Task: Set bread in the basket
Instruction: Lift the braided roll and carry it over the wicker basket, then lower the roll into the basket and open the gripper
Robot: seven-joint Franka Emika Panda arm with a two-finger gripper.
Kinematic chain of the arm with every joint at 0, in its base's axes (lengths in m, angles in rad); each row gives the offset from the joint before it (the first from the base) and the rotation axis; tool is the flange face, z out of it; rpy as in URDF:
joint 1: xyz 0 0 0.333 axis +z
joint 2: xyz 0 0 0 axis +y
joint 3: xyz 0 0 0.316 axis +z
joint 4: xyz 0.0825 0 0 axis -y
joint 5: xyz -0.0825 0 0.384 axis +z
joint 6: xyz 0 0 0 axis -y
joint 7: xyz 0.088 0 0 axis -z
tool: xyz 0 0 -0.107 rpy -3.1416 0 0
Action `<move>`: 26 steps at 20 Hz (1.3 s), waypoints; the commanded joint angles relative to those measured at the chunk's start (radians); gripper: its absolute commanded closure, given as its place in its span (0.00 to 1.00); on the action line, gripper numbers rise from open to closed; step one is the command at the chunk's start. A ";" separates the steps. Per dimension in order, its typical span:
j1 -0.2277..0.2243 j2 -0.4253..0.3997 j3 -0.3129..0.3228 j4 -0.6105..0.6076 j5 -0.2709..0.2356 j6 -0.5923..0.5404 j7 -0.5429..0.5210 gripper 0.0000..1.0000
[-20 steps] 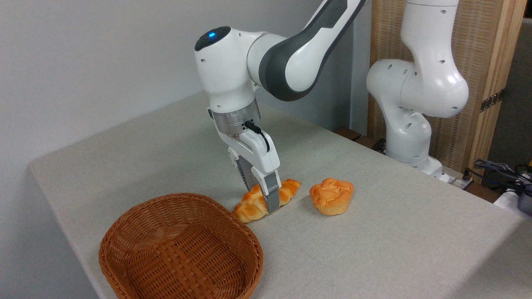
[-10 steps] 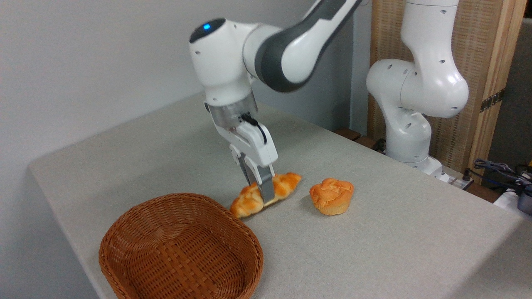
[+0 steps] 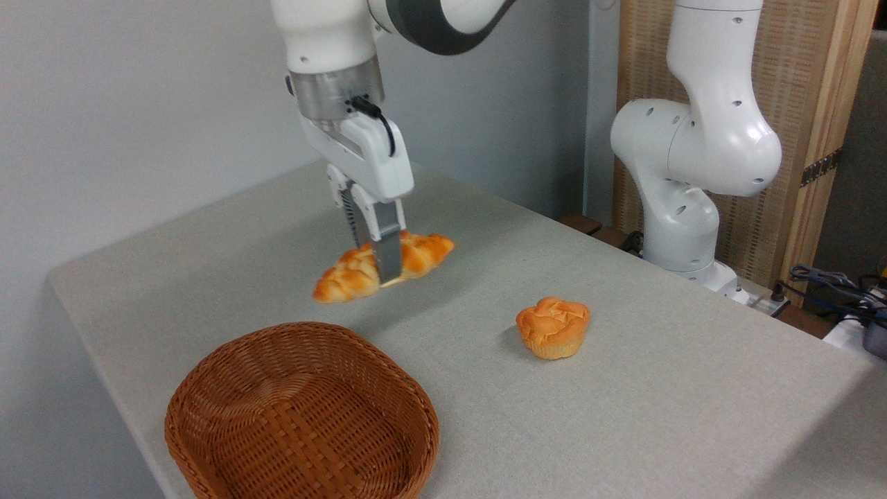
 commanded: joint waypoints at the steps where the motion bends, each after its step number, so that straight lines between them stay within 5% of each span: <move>1: -0.001 0.134 0.013 0.157 -0.018 0.021 0.009 0.63; 7: 0.000 0.311 0.014 0.363 -0.002 0.109 0.013 0.60; 10: -0.001 0.372 0.008 0.420 0.060 0.110 0.012 0.56; 15: -0.009 0.392 -0.003 0.418 0.125 0.124 0.007 0.10; 18: -0.012 0.392 -0.006 0.417 0.125 0.122 -0.013 0.00; 26: -0.017 0.406 -0.024 0.414 0.127 0.122 -0.031 0.00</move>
